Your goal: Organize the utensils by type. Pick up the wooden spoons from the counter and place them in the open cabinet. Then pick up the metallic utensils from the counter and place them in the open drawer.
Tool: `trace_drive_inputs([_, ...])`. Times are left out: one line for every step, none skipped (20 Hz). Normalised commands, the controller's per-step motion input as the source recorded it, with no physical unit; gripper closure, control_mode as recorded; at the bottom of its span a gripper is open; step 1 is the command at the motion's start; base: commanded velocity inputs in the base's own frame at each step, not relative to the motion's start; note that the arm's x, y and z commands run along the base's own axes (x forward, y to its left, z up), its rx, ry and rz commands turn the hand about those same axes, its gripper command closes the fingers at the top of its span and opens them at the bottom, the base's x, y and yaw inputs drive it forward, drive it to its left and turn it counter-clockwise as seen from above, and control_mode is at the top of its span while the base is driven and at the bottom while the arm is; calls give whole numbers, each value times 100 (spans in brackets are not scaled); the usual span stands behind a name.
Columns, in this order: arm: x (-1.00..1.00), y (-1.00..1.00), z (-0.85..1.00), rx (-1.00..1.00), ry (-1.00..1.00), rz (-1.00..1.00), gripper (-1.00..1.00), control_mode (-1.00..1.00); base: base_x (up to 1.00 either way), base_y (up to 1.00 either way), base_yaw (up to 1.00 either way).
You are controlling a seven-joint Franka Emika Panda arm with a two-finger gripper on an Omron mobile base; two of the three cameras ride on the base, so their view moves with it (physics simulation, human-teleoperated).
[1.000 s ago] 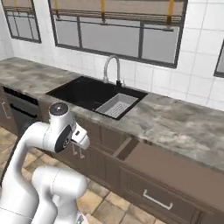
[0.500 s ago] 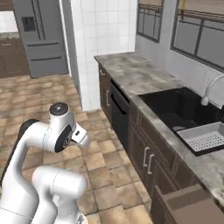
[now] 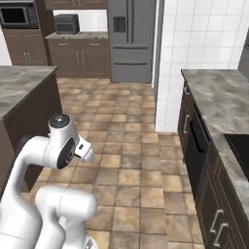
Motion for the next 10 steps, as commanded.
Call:
trace_drive_inputs([0,0,0,0,0,0,-100,100,94,0,6])
trace_drive_inputs([0,0,0,0,0,0,-100,100,95,0,4])
trace_drive_inputs([0,0,0,0,0,0,-100,100,99,0,2])
trace_drive_inputs([0,0,0,0,0,0,-100,100,100,0,2])
trace_drive_inputs([0,0,0,0,0,0,-100,100,100,0,2])
trace_drive_inputs([0,0,0,0,0,0,-100,100,100,0,0])
trace_drive_inputs([0,0,0,0,0,0,-100,100,100,1,0])
trace_drive_inputs([0,0,0,0,0,0,-100,100,100,16,0])
trace_drive_inputs([0,0,0,0,0,0,-100,100,100,17,0])
trace_drive_inputs([0,0,0,0,0,0,-100,100,100,10,0])
